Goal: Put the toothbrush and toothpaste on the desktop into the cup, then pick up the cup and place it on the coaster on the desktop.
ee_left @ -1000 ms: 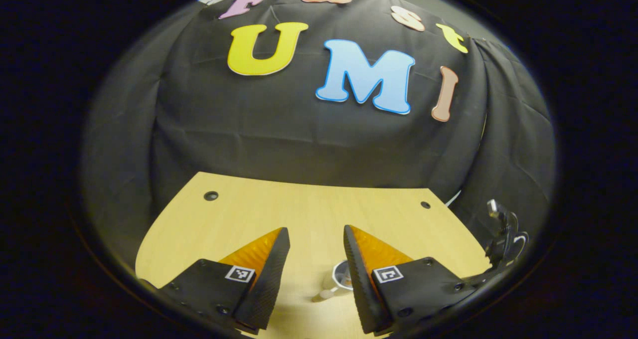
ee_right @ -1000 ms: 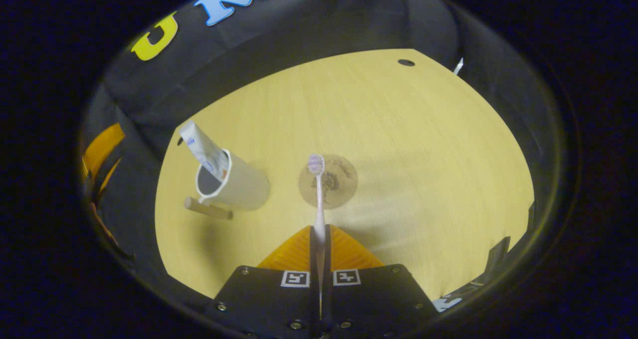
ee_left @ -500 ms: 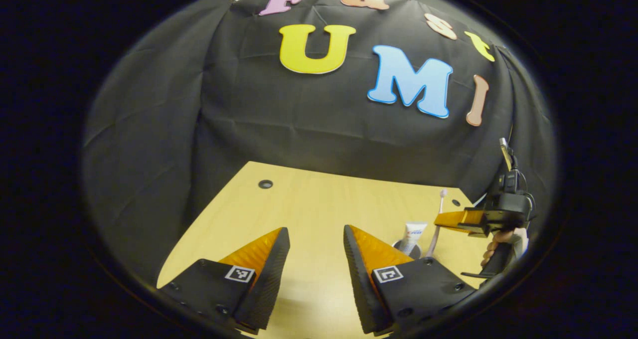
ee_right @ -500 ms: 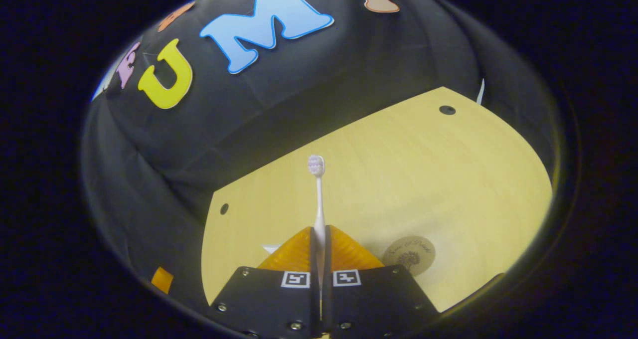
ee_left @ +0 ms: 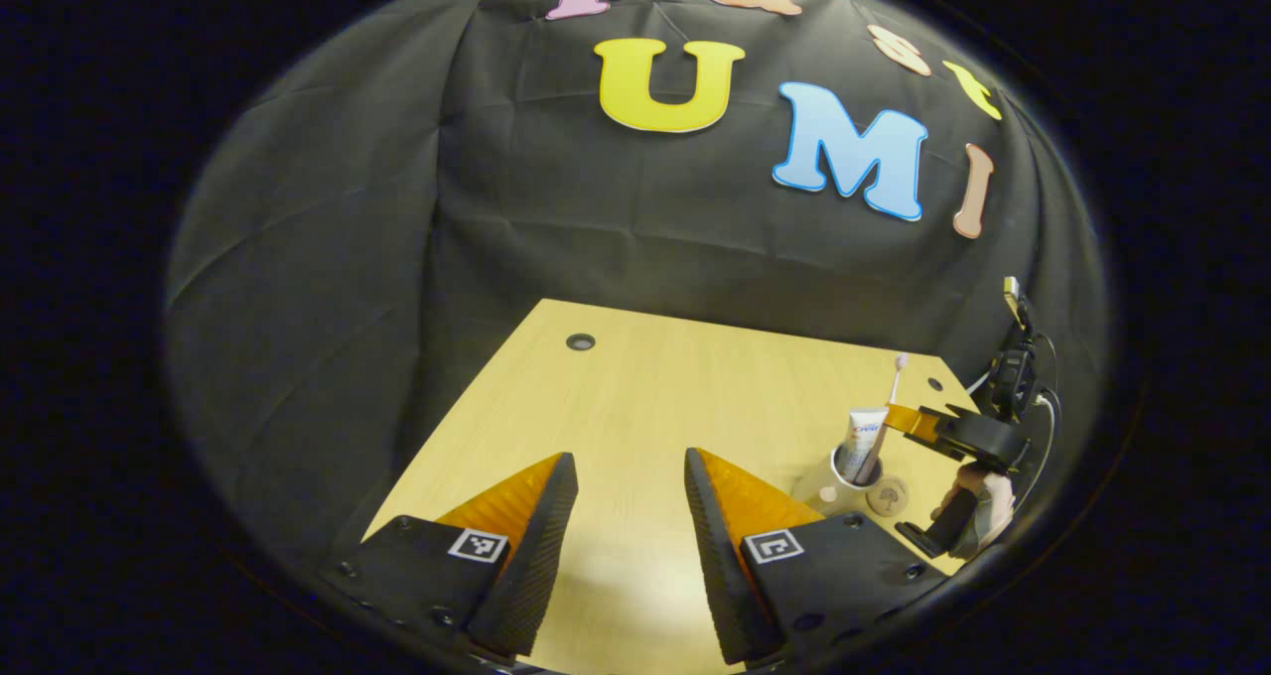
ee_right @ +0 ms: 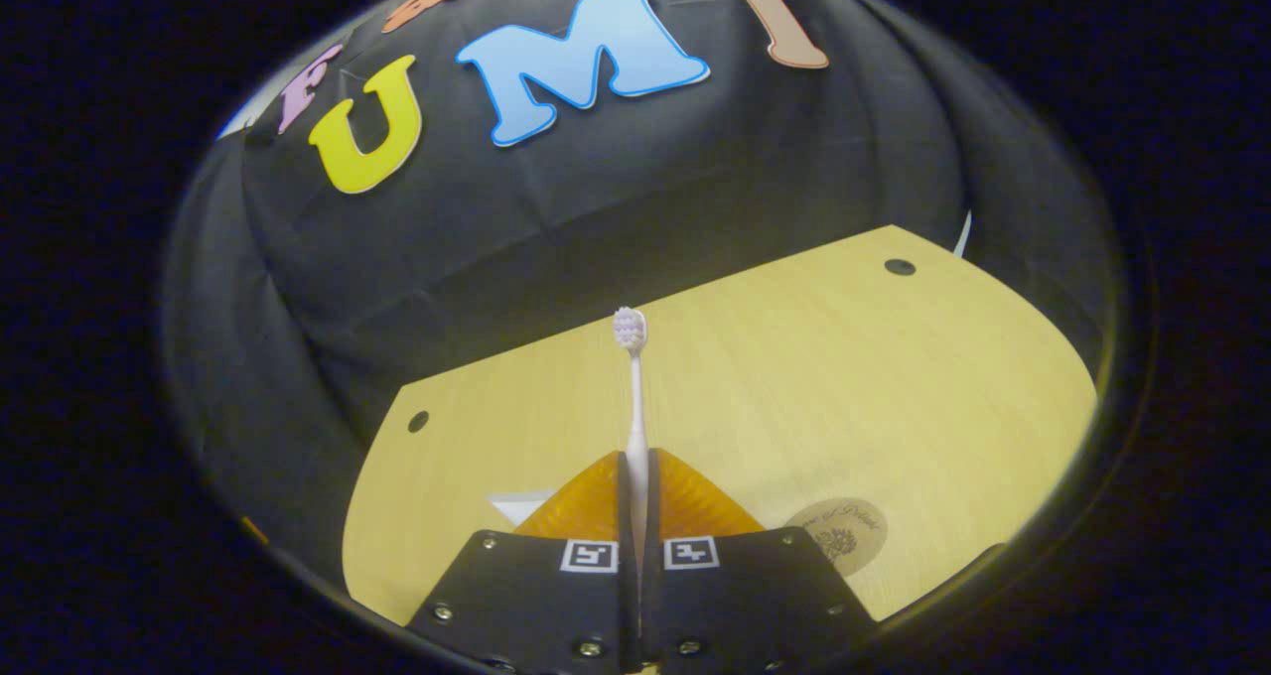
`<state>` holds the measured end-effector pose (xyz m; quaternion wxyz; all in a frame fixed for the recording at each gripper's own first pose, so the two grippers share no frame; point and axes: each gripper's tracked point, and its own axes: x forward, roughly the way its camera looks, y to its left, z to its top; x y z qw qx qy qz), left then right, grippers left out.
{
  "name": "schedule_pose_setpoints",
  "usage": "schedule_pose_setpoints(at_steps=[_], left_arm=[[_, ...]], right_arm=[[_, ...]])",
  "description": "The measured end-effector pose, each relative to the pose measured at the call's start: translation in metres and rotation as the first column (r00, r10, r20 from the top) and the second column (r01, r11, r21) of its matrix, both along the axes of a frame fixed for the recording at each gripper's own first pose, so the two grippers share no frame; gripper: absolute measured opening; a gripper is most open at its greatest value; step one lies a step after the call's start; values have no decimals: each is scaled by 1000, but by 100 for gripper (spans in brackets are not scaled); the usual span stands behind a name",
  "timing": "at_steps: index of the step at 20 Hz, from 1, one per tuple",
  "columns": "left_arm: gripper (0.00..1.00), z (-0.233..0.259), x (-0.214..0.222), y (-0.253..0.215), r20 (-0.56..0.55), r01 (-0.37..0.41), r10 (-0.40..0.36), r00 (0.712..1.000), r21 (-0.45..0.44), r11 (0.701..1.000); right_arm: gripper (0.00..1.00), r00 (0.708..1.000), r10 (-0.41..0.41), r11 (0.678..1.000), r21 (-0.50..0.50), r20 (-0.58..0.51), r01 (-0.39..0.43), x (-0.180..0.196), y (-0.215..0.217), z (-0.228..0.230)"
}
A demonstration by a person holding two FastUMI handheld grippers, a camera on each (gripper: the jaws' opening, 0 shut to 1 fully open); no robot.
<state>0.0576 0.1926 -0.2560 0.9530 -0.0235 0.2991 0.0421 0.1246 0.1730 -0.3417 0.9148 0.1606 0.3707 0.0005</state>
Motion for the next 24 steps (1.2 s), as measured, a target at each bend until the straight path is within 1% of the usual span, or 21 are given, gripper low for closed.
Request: schedule_pose_setpoints(at_steps=[4,7,8,9,10,11,12,14,15,16,17,18,19,20,21,23,24], left_arm=[[72,2,-4,-3,-8,30,-30,1000,-14,999],[72,-4,-5,-22,-11,77,-77,997,-18,997],[72,-5,-5,-29,-12,93,-94,996,-19,995],[72,-6,-4,-35,-11,113,-113,994,-22,993],[72,-6,-2,-42,-9,132,-133,991,-27,991],[72,-6,-2,-49,-8,152,-152,988,-34,988],[79,-8,-2,-57,-12,172,-173,985,-40,984],[79,-13,-4,-71,-18,216,-217,976,-47,975],[74,-17,-5,-77,-23,238,-240,971,-48,970],[70,-19,-4,-83,-26,257,-258,966,-42,966],[75,-22,-2,-89,-31,276,-277,960,-40,960],[75,-27,-1,-94,-39,292,-294,955,-43,955],[75,-31,-1,-99,-43,313,-315,948,-51,948],[71,-35,-2,-107,-51,343,-347,937,-61,937],[79,-39,-2,-114,-62,376,-380,923,-64,924],[75,-54,1,-123,-91,441,-444,892,-53,896],[77,-61,-1,-129,-113,480,-483,868,-54,876]], right_arm=[[3,998,12,1000,-28,67,-10,-17,4,4],[4,994,11,999,-35,112,-8,-29,4,11],[4,993,20,999,-38,118,-15,-35,5,14],[8,992,30,999,-42,119,-25,-40,7,11],[7,992,41,998,-46,116,-36,-48,8,12],[8,993,45,998,-54,107,-39,-54,6,10],[9,994,53,998,-49,98,-49,-62,7,9],[26,995,65,997,-48,77,-61,-77,8,7],[35,995,66,997,-56,75,-62,-83,6,8],[35,994,71,996,-62,78,-67,-88,4,11],[35,994,79,995,-68,76,-74,-93,3,11],[35,994,84,994,-72,73,-79,-98,2,12],[35,994,85,994,-76,70,-80,-102,1,13],[30,994,88,994,-75,65,-83,-107,-2,14],[35,994,88,994,-75,58,-83,-111,-3,14],[35,996,80,994,-81,50,-76,-122,-12,17],[35,996,74,994,-85,45,-70,-127,-18,19]])
